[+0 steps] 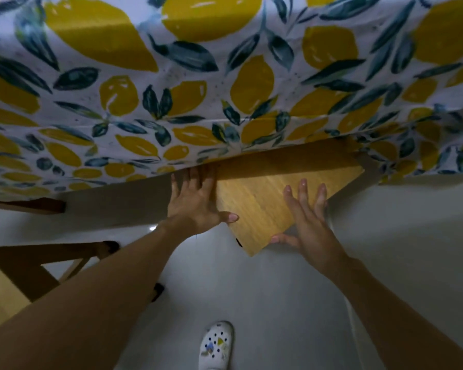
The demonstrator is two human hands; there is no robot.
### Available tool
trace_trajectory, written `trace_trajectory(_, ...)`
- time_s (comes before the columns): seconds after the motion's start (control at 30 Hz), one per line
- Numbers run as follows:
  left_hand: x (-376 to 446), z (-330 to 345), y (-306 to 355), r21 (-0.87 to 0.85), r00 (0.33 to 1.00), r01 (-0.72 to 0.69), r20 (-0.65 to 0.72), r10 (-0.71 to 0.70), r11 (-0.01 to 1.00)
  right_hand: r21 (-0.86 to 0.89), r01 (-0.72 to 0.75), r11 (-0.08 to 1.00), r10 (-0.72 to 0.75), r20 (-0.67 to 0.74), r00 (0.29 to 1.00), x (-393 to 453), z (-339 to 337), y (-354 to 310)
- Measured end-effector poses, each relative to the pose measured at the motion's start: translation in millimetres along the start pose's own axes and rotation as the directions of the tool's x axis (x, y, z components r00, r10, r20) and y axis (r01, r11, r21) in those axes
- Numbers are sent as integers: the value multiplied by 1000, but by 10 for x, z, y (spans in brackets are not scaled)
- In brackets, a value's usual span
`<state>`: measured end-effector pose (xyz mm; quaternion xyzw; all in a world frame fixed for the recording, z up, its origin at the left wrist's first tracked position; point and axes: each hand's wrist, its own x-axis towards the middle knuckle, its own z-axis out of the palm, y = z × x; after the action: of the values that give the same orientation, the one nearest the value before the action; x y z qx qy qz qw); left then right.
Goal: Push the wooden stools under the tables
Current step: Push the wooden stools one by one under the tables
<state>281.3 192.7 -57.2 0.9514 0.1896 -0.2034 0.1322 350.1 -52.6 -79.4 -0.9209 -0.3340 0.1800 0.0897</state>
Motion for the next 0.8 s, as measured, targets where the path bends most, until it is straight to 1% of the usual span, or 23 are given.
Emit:
trace_trajectory(0.13, -160, 102, 45, -66, 993, -14, -118, 6, 998, 19, -17, 1000, 16, 29, 999, -27, -53, -18)
trace_trajectory(0.2, -264, 183, 107, -76, 988, -11, -154, -1, 997, 3, -61, 998, 61, 49, 997, -26, -122, -60)
trace_trajectory(0.3, -427, 260, 192, -89, 985, 1, -170, -16, 996, -52, -132, 990, 138, 141, 980, -19, -226, -143)
trace_trajectory(0.4, -712, 268, 222, -140, 980, 41, -187, -67, 989, 3, -159, 987, 158, 126, 979, -86, -305, -248)
trace_trajectory(0.47, -964, 263, 197, -147, 974, 66, -204, -95, 987, 65, -135, 989, 130, 75, 989, -202, -307, -371)
trace_trajectory(0.53, -1220, 280, 107, -141, 970, 91, -212, -120, 986, 110, -62, 992, 61, 9, 998, -347, -278, -550)
trace_trajectory(0.6, -1474, 307, -40, -125, 974, 114, -180, -135, 986, 109, 12, 994, -10, -18, 1000, -495, -214, -784)
trace_trajectory(0.7, -1851, 375, -351, -125, 979, 135, -134, -152, 983, 92, 81, 992, -81, 4, 997, -645, -35, -1159)
trace_trajectory(0.8, -2293, 444, -720, -152, 968, 183, -142, -205, 971, 82, 147, 986, -150, 41, 988, -805, 165, -1555)
